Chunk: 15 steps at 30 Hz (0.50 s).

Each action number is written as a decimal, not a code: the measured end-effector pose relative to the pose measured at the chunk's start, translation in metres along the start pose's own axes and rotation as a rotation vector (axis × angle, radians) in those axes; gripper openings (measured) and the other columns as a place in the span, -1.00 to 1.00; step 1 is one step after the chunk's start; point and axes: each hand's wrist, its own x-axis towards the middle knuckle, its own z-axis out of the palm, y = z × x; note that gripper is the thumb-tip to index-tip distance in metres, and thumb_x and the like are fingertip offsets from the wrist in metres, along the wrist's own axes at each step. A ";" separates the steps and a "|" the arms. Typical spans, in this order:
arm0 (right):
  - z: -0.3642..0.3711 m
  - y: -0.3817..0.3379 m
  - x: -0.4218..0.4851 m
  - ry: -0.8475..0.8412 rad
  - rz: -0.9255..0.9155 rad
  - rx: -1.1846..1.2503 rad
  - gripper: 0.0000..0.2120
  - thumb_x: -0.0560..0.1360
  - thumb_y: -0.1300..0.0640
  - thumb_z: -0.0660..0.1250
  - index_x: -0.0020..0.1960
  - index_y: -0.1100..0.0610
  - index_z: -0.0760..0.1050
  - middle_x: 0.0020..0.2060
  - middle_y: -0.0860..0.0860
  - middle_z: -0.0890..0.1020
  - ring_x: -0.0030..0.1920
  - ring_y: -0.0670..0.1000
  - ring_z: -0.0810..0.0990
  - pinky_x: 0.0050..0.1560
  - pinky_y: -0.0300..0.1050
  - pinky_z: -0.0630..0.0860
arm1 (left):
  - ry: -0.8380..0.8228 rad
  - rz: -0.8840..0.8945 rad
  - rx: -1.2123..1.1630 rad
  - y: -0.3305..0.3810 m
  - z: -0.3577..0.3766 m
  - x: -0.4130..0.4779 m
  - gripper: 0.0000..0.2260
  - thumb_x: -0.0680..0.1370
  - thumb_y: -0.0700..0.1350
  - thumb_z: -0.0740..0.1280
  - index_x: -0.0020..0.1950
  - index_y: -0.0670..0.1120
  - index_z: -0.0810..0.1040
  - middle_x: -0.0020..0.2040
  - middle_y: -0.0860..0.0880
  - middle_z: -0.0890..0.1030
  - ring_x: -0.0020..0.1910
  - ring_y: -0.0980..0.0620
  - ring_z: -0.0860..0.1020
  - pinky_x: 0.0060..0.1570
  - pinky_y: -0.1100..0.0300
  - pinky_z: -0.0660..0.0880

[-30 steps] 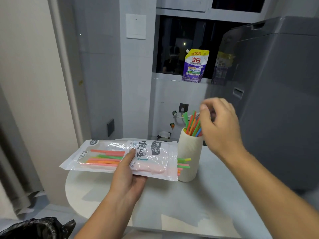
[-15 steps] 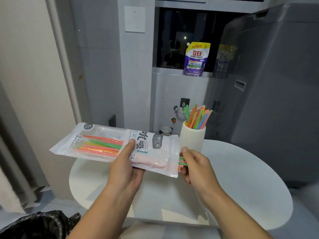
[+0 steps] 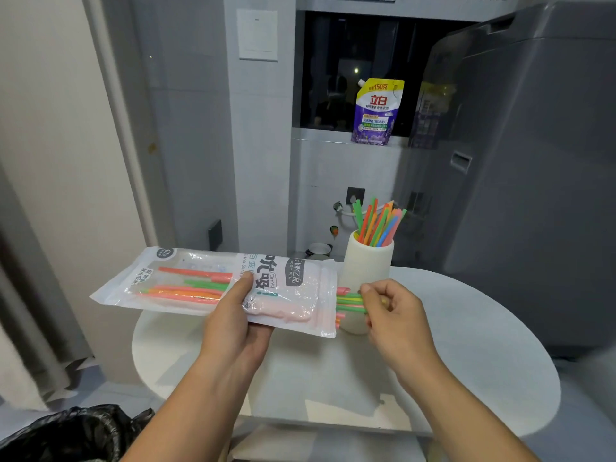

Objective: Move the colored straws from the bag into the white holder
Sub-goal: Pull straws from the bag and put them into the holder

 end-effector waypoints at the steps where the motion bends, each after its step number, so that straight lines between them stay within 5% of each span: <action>1: -0.002 0.001 0.002 0.017 -0.007 -0.007 -0.81 0.61 0.11 0.33 -0.15 0.13 0.57 -0.50 -0.20 0.57 -0.48 -0.22 0.50 -0.46 -0.34 0.40 | 0.001 -0.005 -0.007 -0.001 0.000 0.001 -0.73 0.63 -0.22 0.35 0.32 -0.19 0.61 0.18 -0.15 0.74 0.12 -0.09 0.72 0.14 -0.10 0.64; 4: -0.008 0.003 0.006 0.048 -0.001 -0.005 -0.80 0.60 0.08 0.33 -0.16 0.12 0.58 -0.52 -0.15 0.54 -0.49 -0.15 0.45 -0.42 -0.20 0.40 | 0.010 -0.011 -0.021 -0.001 0.000 0.002 -0.79 0.63 -0.22 0.35 0.25 -0.18 0.64 0.07 -0.13 0.77 0.02 -0.08 0.76 0.17 -0.14 0.62; 7: -0.015 0.004 0.011 0.069 0.018 0.055 -0.79 0.61 0.07 0.32 -0.14 0.14 0.58 -0.54 -0.11 0.48 -0.52 -0.11 0.38 -0.39 -0.10 0.34 | 0.013 -0.021 -0.028 0.000 -0.004 0.004 -0.87 0.63 -0.23 0.34 0.13 -0.17 0.66 -0.06 -0.10 0.79 -0.11 -0.05 0.77 -0.10 -0.05 0.71; 10: -0.017 0.001 0.008 0.040 0.093 0.275 -0.69 0.59 -0.05 0.35 -0.14 0.20 0.53 -0.53 -0.03 0.40 -0.54 -0.06 0.30 -0.50 -0.14 0.26 | 0.004 -0.045 -0.034 0.000 -0.006 0.004 -0.88 0.64 -0.22 0.34 0.10 -0.18 0.66 -0.07 -0.11 0.79 -0.14 -0.06 0.77 -0.29 0.00 0.70; 15: -0.004 -0.007 -0.001 -0.108 0.230 0.483 -0.60 0.37 -0.15 0.50 -0.17 0.17 0.48 -0.51 -0.01 0.36 -0.56 -0.05 0.30 -0.57 -0.22 0.24 | 0.010 -0.073 -0.056 -0.001 -0.005 0.003 -0.86 0.63 -0.22 0.34 0.13 -0.20 0.66 -0.02 -0.13 0.79 -0.13 -0.09 0.77 -0.33 -0.04 0.69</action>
